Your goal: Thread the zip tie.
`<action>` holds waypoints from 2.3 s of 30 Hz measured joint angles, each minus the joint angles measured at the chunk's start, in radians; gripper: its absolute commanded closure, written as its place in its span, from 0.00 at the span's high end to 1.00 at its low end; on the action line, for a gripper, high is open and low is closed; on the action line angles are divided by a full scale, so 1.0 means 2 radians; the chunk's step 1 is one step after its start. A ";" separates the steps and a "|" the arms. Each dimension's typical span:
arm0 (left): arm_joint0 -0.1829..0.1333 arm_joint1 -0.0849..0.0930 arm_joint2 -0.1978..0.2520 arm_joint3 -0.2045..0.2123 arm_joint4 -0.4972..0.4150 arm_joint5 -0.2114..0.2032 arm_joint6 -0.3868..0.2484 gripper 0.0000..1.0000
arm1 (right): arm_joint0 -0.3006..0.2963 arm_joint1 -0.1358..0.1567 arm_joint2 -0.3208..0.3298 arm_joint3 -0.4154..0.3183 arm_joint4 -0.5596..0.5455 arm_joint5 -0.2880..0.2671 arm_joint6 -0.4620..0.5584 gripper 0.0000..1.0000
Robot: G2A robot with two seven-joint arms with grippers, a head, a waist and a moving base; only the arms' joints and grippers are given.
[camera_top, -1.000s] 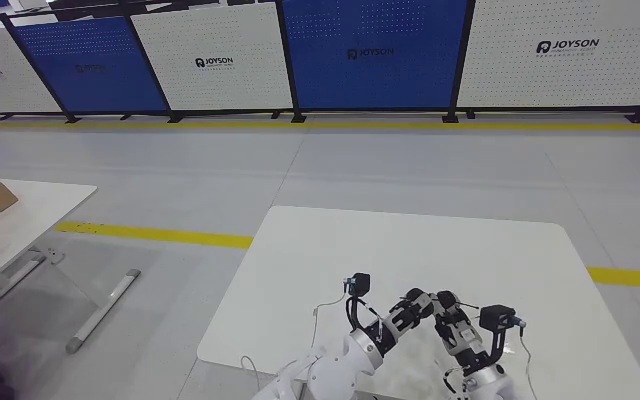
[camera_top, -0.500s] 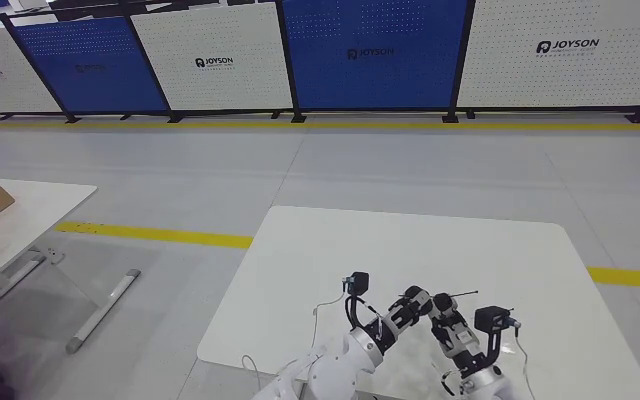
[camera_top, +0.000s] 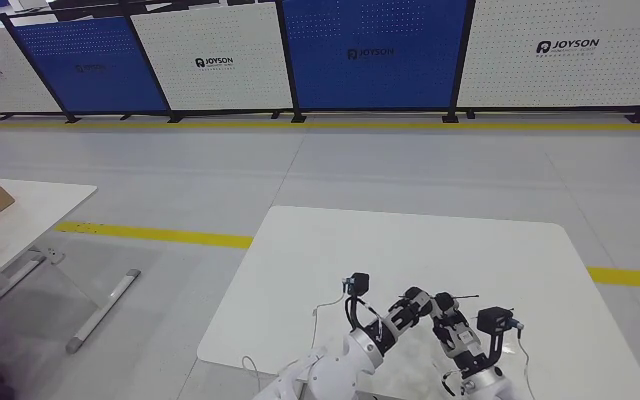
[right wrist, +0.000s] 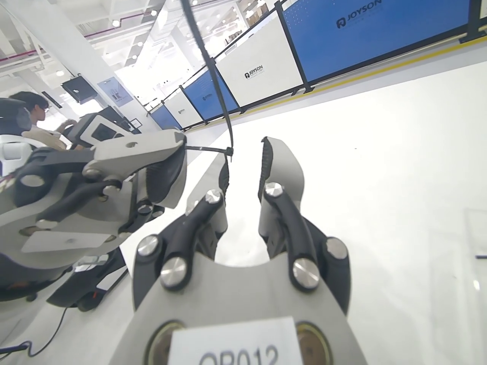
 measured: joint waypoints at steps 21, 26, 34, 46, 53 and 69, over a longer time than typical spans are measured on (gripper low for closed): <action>0.003 -0.001 0.002 0.001 0.011 0.000 0.005 0.00 | -0.004 -0.002 0.003 -0.002 -0.003 -0.006 -0.001 0.00; 0.004 -0.002 0.001 0.002 0.009 -0.001 0.008 0.00 | -0.005 -0.002 0.003 -0.002 -0.007 -0.005 -0.002 0.00; 0.008 -0.002 -0.003 -0.007 0.005 -0.017 0.015 0.00 | -0.002 -0.003 0.001 0.004 -0.010 -0.003 0.003 0.00; 0.011 -0.002 -0.006 -0.011 0.008 -0.017 0.015 0.00 | -0.003 -0.004 0.002 0.002 -0.003 -0.006 0.008 0.35; 0.009 -0.003 -0.005 -0.008 0.008 -0.015 0.014 0.00 | -0.007 -0.004 0.007 -0.002 -0.001 -0.008 0.010 0.35; 0.004 -0.005 0.002 -0.001 0.012 -0.009 0.011 0.00 | -0.011 -0.004 0.013 -0.011 0.002 -0.011 0.002 0.29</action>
